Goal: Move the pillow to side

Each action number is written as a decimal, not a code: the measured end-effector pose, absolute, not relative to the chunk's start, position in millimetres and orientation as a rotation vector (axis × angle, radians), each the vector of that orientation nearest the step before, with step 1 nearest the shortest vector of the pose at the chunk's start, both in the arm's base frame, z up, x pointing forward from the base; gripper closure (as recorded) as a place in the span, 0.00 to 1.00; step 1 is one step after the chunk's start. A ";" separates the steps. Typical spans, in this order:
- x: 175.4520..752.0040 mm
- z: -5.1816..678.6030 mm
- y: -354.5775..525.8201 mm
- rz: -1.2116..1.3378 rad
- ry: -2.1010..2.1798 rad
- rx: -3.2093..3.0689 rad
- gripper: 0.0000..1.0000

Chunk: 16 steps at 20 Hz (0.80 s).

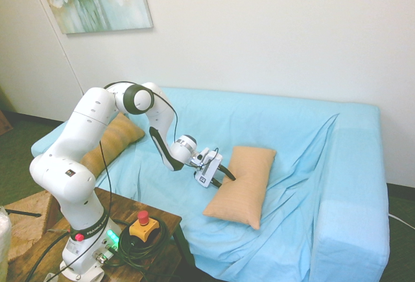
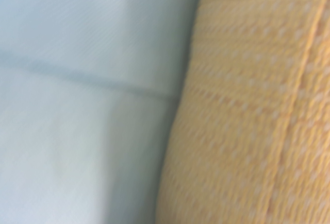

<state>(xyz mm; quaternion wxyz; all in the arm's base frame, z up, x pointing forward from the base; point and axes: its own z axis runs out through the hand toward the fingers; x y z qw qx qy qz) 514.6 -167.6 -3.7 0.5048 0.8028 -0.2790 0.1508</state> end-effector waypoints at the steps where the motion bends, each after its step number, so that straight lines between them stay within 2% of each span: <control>1: 516.7 -2.4 -169.9 0.394 -0.698 1.947 1.00; 9: 519.0 5.7 -177.1 0.521 -0.767 1.994 1.00; 16: 514.4 41.2 -195.2 0.554 -0.854 2.045 1.00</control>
